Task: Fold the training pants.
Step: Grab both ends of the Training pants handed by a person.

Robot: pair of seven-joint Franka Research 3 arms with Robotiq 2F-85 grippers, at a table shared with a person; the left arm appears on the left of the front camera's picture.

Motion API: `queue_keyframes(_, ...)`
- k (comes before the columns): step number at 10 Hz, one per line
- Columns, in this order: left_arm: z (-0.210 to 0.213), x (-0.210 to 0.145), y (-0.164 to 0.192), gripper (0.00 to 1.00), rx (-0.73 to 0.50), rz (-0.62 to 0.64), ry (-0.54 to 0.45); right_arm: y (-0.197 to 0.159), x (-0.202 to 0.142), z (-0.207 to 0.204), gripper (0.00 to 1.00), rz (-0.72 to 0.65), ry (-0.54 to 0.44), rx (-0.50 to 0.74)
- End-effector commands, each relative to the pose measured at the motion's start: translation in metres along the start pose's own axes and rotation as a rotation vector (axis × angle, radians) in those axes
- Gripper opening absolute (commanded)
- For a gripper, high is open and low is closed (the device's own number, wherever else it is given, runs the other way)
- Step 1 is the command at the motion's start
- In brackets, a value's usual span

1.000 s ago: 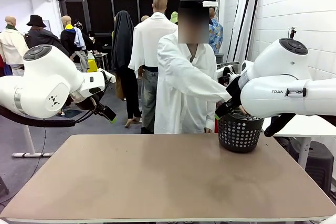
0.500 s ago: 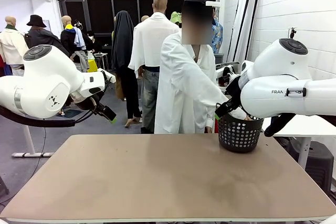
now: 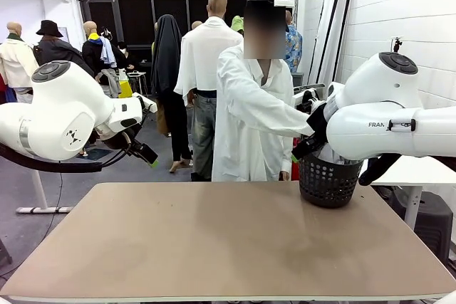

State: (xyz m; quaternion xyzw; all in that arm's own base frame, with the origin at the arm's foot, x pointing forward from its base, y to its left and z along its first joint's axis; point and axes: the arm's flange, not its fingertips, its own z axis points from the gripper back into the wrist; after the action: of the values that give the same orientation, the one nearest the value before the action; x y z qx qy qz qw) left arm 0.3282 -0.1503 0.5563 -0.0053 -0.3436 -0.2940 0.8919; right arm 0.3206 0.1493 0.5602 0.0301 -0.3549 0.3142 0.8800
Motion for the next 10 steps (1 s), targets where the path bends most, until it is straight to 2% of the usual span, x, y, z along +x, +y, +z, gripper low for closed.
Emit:
queue_keyframes(1, 0.0006, 0.0009, 0.0011, 1.00, 0.001, 0.001, -0.010, 0.0009, 0.0011, -0.0008, 1.00, 0.002, -0.007, 0.004)
queue_keyframes(10, 0.0006, 0.0009, 0.0011, 1.00, 0.001, 0.001, -0.010, 0.0009, 0.0011, -0.0008, 1.00, 0.002, -0.007, 0.004)
